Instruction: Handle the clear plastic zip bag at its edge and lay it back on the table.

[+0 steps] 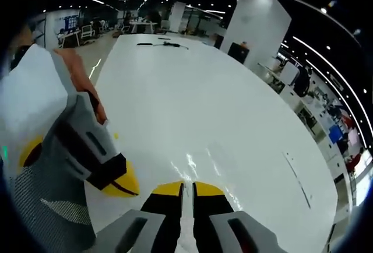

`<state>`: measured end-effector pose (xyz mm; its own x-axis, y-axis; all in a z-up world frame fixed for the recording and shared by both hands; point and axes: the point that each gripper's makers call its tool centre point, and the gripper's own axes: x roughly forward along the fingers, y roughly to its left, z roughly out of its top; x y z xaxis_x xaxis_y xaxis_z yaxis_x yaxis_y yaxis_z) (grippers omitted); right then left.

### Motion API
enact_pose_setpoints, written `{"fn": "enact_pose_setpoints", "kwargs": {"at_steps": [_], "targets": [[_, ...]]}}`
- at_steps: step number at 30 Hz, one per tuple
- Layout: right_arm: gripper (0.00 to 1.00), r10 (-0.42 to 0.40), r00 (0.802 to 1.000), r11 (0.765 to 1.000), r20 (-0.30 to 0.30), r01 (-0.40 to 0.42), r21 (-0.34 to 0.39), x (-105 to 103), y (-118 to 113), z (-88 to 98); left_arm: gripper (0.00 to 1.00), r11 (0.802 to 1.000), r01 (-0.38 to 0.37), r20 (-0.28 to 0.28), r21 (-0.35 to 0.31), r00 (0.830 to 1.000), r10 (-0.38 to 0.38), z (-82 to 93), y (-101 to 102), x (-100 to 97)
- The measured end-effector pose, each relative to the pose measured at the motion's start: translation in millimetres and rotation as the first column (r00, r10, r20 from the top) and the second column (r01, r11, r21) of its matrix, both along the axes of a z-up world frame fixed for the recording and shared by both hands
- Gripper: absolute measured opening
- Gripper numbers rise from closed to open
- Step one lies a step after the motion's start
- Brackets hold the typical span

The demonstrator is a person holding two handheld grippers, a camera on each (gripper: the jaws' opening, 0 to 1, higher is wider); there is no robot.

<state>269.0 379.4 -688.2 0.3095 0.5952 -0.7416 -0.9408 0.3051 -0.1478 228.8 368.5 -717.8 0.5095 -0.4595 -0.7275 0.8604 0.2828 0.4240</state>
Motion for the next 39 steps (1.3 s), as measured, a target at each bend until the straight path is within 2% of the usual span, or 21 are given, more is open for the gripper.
{"fn": "enact_pose_setpoints", "kwargs": {"at_steps": [4,5,7,10,14,17,18,20,26,30,39], "targets": [[0.06,0.066,0.998,0.996,0.008,-0.065,-0.057,-10,-3,-10.0,0.00,1.000,-0.009,-0.008,0.004,1.000,0.009,-1.4,0,1.2],[0.07,0.076,0.997,0.995,0.007,-0.075,-0.068,-17,-2,-8.2,0.00,1.000,-0.011,-0.011,0.006,1.000,0.011,-2.6,0,1.9],[0.07,0.078,0.997,0.994,0.009,-0.077,-0.074,-20,-4,-12.8,0.00,1.000,-0.014,-0.012,0.007,1.000,0.014,-4.0,-1,2.8],[0.07,0.089,0.995,0.991,0.051,-0.083,-0.103,-26,-10,-8.1,0.00,1.000,-0.020,-0.014,0.010,1.000,0.020,-10.1,0,5.9],[0.07,-0.025,0.997,0.999,0.073,0.028,-0.039,-27,-21,3.5,0.00,0.999,-0.046,-0.022,0.009,0.999,0.046,-16.7,4,5.8],[0.07,-0.078,0.994,0.997,0.077,0.080,-0.016,-31,-31,4.9,0.00,0.998,-0.053,-0.025,0.018,0.998,0.054,-23.2,7,4.9],[0.07,-0.131,0.990,0.991,0.057,0.132,-0.001,-34,-39,1.6,0.00,0.998,-0.057,-0.032,0.023,0.998,0.057,-25.5,9,4.9],[0.07,-0.184,0.983,0.982,0.024,0.184,0.031,-37,-44,-3.2,0.00,0.997,-0.073,-0.041,0.016,0.996,0.073,-27.3,10,7.9],[0.09,-0.249,0.968,0.968,-0.022,0.249,0.032,-46,-55,-14.8,0.00,0.994,-0.105,-0.039,0.018,0.994,0.106,-30.8,12,23.5],[0.11,-0.306,0.951,0.950,-0.051,0.308,0.043,-49,-62,-20.0,0.00,0.992,-0.127,-0.038,0.019,0.991,0.128,-32.1,14,38.8],[0.13,-0.357,0.930,0.931,-0.082,0.362,0.048,-57,-70,-26.4,0.00,0.987,-0.161,-0.030,0.018,0.986,0.161,-33.3,13,68.3]]}}
